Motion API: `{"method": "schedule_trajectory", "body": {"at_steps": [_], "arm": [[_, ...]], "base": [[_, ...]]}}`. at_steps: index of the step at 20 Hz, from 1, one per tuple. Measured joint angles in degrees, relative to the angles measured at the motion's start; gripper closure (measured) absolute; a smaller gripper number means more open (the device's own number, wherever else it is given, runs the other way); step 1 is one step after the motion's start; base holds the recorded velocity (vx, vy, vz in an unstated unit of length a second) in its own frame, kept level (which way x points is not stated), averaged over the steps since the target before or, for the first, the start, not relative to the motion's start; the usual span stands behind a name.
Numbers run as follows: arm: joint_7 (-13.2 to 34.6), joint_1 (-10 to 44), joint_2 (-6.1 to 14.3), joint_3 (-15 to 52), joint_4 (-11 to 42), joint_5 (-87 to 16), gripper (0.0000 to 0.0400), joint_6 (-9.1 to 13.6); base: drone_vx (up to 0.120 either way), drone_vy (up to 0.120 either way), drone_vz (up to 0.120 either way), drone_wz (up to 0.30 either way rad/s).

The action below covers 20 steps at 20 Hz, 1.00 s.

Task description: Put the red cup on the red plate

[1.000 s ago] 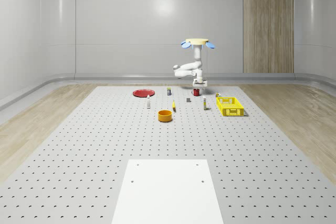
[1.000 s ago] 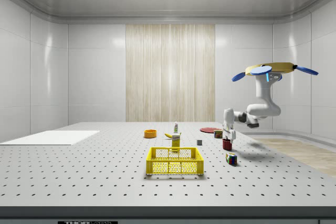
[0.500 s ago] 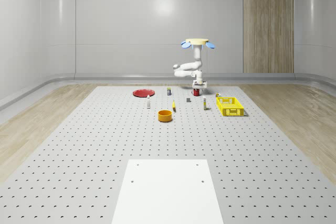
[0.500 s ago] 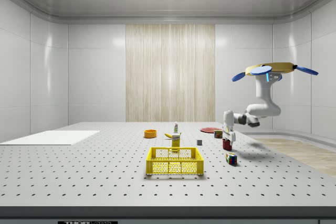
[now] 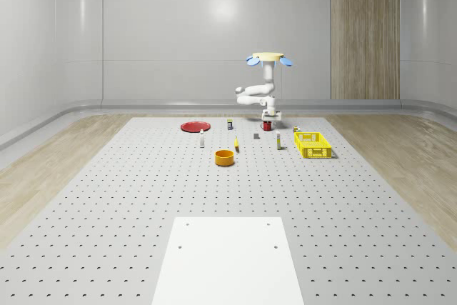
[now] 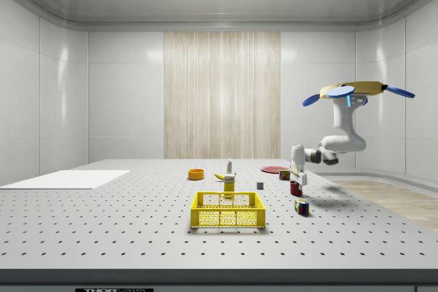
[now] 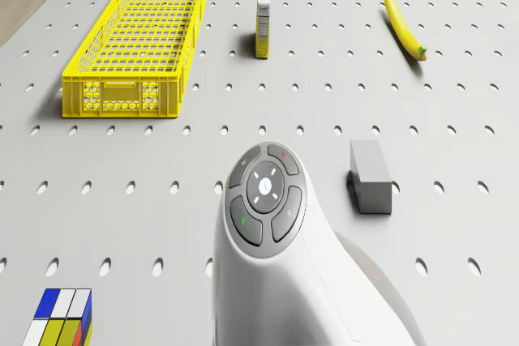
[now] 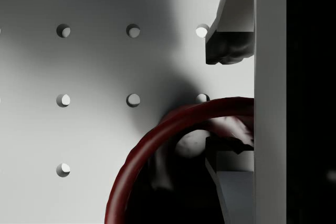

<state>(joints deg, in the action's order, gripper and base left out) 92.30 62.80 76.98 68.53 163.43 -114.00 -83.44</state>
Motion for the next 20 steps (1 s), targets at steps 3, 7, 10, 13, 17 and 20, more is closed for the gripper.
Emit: {"method": "schedule_trajectory", "body": {"at_steps": [3,7,10,13,17,20], "arm": [[0.1,0.1,0.4,0.0,0.0,0.1,0.0266,-0.3],[0.3,0.3,0.8,0.1,-0.1,0.3,0.0287,-0.8],[0.4,0.5,1.1,0.5,0.0,0.8,0.0294,-0.9],[0.7,0.6,1.2,2.2,0.4,2.5,0.0297,-0.4],[-0.4,0.7,1.3,4.7,0.9,4.9,0.0299,0.2],[-1.0,0.9,1.5,5.7,1.0,6.0,0.03,0.4]], "base": [[0.0,0.0,0.0,0.0],[0.0,0.0,0.0,0.0],[0.0,0.0,0.0,0.0],[0.0,0.0,0.027,0.0],[0.0,-0.05,0.12,0.0],[0.0,-0.12,0.12,0.0]]}}
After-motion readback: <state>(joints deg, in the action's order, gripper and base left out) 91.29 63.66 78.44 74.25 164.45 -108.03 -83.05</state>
